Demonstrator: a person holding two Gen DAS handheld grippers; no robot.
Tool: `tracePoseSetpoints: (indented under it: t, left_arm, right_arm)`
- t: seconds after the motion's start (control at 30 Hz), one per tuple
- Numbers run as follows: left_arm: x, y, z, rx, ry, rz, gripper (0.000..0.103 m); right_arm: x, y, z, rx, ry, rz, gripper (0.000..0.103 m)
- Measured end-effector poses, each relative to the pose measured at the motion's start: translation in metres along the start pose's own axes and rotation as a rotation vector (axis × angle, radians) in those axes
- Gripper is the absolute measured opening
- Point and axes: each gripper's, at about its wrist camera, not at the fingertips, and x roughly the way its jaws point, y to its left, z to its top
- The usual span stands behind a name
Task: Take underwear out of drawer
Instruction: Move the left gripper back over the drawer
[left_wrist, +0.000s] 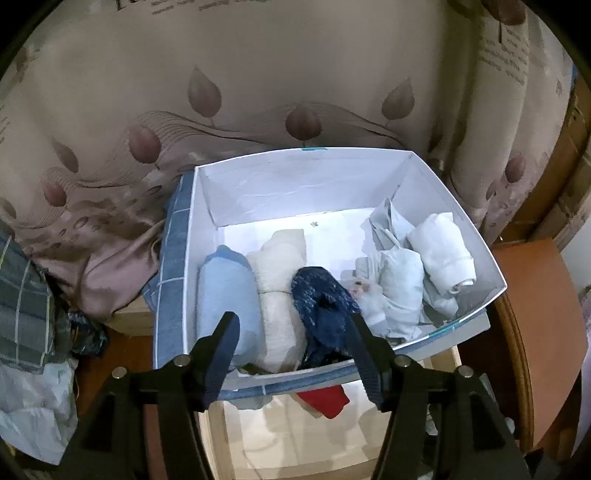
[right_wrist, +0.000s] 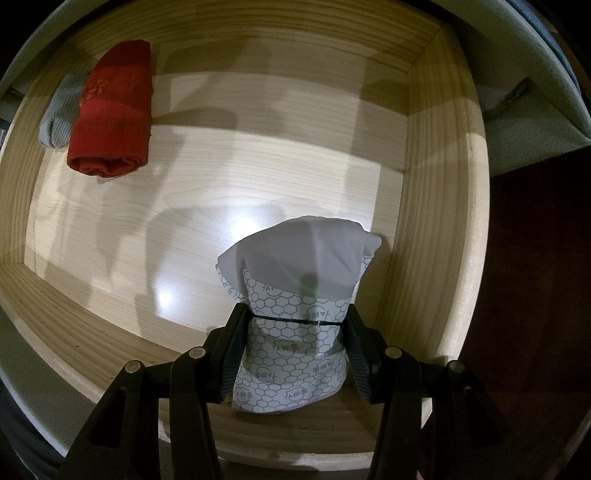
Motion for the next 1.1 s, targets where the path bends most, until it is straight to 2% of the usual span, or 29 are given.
tracePoseSetpoints:
  t: [0.23,0.4,0.53,0.87,1.1]
  left_arm:
    - [-0.014,0.016,-0.016,-0.063,-0.005,-0.010,0.061]
    - [-0.017,0.027,-0.045,-0.068,0.026,0.011,0.061]
    - [-0.013,0.031,-0.074,-0.055,0.047,0.057,0.061]
    - [0.025,0.034,-0.159,-0.122,0.114,0.140,0.061]
    - [0.052,0.042,-0.193,-0.209,0.173,0.158,0.061]
  right_arm:
    - [-0.002,0.000,0.001,0.000,0.001,-0.002,0.047]
    - [-0.003,0.000,0.002,0.000,0.001,-0.002,0.047]
    - [-0.005,0.002,0.002,0.005,0.000,-0.005,0.046]
    - [-0.006,0.003,0.001,0.008,-0.007,-0.007,0.045]
    - [-0.010,0.004,0.001,0.007,-0.026,-0.009,0.044]
